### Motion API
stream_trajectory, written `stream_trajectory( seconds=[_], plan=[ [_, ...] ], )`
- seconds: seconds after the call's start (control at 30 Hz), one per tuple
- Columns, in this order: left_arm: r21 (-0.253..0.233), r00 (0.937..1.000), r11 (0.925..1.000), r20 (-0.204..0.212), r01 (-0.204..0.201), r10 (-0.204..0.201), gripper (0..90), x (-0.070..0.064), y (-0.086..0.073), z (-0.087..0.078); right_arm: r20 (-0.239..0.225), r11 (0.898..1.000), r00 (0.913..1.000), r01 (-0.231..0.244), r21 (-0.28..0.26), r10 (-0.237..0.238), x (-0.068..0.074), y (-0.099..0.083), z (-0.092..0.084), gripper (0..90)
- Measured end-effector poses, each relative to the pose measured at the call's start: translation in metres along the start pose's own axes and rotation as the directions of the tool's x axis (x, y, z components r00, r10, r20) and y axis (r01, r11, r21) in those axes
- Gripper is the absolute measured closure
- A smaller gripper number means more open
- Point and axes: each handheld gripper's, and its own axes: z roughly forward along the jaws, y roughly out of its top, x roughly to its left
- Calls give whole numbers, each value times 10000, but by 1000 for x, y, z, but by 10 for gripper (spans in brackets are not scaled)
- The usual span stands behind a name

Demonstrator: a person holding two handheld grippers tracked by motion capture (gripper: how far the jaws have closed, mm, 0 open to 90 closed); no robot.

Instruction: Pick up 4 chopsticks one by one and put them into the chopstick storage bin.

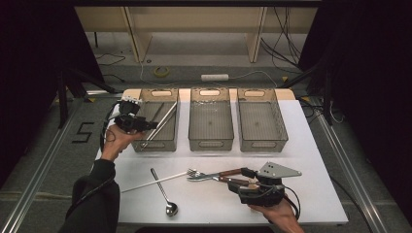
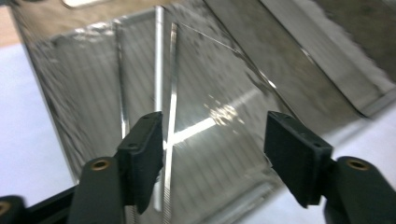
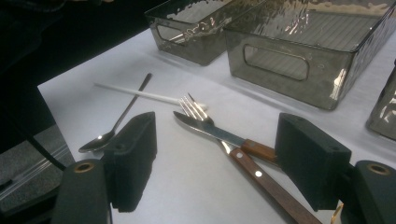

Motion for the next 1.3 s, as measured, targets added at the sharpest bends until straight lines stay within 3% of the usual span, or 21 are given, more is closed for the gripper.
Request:
stream_trajectory(
  seconds=[0.1,0.17,0.23,0.57,0.67,0.8,0.93,1.1,1.3],
  plan=[
    [261,9996,9994,144,-241,237,324,-7,-5,-3,8,10000,10000,29,-10,-29,1,0,0,307],
    [257,9975,9992,641,-306,289,325,-13,-10,-5,18,10000,10000,54,-6,-54,1,1,0,308],
    [484,9970,9971,543,-581,554,303,-18,-13,-5,5,10000,10000,32,-46,-31,1,1,0,307],
    [941,9916,9894,775,-1104,1032,260,-33,-25,-11,24,10000,10000,52,-66,-52,1,0,-1,307],
    [1032,9874,9834,694,-1491,1424,260,-42,-28,-14,29,10000,9999,96,-14,-96,1,0,-1,307],
    [1431,9768,9686,984,-2033,1904,256,-58,-34,-13,29,9999,9999,101,-5,-101,1,0,-1,307],
    [1939,9642,9459,1048,-2602,2438,254,-69,-42,-9,34,10000,10000,82,-3,-82,1,0,-2,307],
    [2393,9604,9305,960,-2773,2615,254,-74,-50,-6,24,9999,9999,103,1,-103,2,0,-2,307],
    [3079,9466,8952,1144,-3223,3015,287,-80,-58,-4,2,9999,9999,150,67,-150,3,0,-1,307]
  ],
)
